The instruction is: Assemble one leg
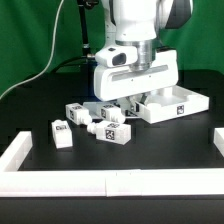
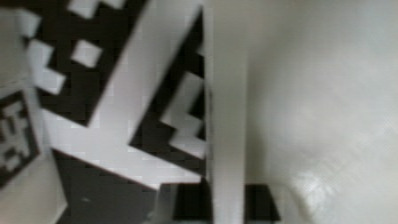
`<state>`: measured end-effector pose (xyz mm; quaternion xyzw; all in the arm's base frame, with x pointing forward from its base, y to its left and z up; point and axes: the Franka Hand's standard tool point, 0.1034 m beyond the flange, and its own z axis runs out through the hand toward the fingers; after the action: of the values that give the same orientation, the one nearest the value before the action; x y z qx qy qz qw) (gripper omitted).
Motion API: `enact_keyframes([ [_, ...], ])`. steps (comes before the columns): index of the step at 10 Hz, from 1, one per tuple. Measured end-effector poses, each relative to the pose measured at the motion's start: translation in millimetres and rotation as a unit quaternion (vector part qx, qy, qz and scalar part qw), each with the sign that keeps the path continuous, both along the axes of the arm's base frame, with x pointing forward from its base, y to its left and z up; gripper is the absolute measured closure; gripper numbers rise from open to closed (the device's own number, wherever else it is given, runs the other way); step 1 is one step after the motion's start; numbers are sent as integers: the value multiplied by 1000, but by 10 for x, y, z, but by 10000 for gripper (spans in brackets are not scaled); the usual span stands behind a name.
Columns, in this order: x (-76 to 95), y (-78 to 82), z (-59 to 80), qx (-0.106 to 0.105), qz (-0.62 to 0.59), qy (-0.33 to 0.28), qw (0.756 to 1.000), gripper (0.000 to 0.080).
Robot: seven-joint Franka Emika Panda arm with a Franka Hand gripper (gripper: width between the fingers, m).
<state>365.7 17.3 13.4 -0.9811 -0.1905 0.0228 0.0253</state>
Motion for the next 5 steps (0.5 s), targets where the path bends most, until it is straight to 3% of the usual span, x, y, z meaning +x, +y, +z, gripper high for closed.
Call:
enact_keyframes([
  [3,518,27,391,8,-84,45,995,745],
  [5,634,14,491,9,-82,31,996,745],
])
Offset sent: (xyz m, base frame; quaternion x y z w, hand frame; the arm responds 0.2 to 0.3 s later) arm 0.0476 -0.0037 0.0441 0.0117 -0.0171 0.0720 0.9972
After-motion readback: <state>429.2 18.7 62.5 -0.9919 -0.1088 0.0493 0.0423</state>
